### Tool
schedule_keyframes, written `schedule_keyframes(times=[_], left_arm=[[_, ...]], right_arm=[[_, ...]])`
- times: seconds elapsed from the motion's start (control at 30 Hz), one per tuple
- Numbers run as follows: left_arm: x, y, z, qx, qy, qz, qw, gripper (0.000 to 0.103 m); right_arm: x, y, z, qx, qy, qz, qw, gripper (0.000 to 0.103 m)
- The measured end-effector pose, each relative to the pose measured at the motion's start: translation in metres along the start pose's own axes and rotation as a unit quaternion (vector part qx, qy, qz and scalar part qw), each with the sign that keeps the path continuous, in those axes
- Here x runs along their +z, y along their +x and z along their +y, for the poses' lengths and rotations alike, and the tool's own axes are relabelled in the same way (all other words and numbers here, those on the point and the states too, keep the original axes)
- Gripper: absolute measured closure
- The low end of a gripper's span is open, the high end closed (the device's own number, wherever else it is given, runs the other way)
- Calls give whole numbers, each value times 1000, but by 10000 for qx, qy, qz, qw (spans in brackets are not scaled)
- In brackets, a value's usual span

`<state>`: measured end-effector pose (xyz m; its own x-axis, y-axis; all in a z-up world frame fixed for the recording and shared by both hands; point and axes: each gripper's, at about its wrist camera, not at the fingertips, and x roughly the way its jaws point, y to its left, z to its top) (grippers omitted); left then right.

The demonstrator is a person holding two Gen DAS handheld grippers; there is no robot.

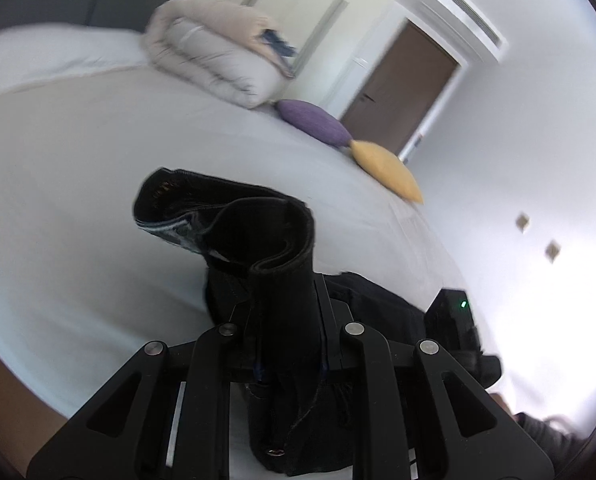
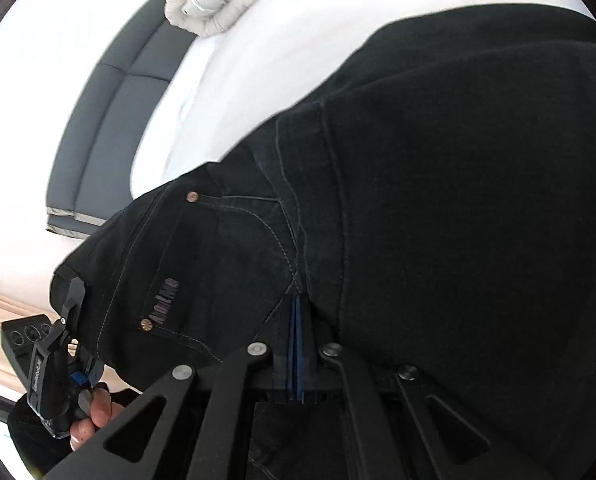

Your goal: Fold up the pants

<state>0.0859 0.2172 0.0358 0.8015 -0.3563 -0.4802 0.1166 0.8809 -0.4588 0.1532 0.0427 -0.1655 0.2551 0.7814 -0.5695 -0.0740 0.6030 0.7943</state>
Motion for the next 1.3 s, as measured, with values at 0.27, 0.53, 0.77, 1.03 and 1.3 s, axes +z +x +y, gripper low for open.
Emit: schedule_keyframes(times=[0.27, 0.53, 0.77, 1.03, 1.3], left_arm=[[-46, 62, -142, -14, 1950, 767, 9778, 86], [-160, 118, -235, 264, 3745, 1538, 9140, 86], [-156, 116, -250, 212, 3563, 1440, 9230, 86], [-147, 102, -263, 3, 3455, 1130, 9316, 86], [-175, 97, -265, -26, 3743, 1243, 9189, 86]], right_arm=[[-28, -106, -51, 1265, 829, -1165, 9816, 36], [-42, -141, -86, 1388, 1098, -1180, 9771, 26], [-33, -143, -81, 770, 880, -818, 9898, 28], [-29, -139, -81, 817, 1057, -578, 9893, 32], [-22, -139, -83, 247, 858, -579, 9943, 86]])
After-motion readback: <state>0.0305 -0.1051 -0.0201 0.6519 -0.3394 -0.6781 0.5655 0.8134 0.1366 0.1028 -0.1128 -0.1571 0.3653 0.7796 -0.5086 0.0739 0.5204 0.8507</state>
